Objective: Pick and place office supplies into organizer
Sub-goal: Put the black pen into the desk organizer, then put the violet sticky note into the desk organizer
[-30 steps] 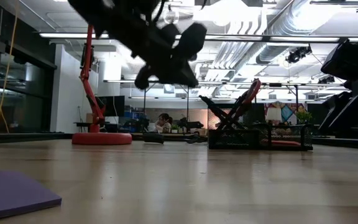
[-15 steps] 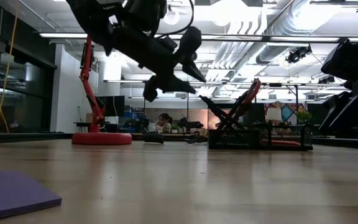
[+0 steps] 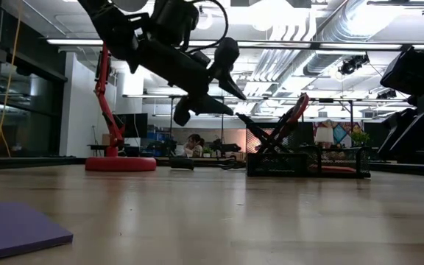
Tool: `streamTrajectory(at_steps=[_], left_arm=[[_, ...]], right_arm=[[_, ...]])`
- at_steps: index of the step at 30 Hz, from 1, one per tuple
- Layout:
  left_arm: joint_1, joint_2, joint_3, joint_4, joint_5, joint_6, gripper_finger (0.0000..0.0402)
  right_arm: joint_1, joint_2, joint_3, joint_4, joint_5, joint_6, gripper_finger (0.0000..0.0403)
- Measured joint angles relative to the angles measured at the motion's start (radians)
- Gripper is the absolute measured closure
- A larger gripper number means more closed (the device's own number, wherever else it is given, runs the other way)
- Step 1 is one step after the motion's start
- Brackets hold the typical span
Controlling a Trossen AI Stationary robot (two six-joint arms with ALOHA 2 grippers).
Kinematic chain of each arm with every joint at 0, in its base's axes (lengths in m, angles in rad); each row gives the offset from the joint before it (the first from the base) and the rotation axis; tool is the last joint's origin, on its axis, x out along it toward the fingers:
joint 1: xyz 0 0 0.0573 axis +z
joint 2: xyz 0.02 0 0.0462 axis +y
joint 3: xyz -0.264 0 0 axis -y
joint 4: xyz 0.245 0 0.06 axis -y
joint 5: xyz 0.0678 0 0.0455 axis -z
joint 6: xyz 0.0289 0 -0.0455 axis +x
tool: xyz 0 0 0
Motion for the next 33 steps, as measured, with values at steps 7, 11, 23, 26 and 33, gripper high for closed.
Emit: streamTrajectory(at_steps=[7,11,23,26,33], left_arm=[[-0.001,0.039,0.034,-0.001,-0.012,0.003,0.023],[0.0,0.054,0.052,-0.005,-0.019,0.036,0.023],[-0.003,0.117,0.103,-0.016,-0.01,0.059,0.0229],[-0.012,0.102,0.103,-0.077,0.017,0.128,0.0229],[-0.151,0.033,0.101,-0.333,-0.101,0.135,0.0229]], right_arm=[[0.0,0.0,0.0,0.0,0.0,0.0,0.0249],[0.0,0.0,0.0,0.0,0.0,0.0,0.0248],[0.0,0.0,0.0,0.0,0.0,0.0,0.0249],[0.0,0.0,0.0,0.0,0.0,0.0,0.0247],[0.0,0.0,0.0,0.0,0.0,0.0,0.024]])
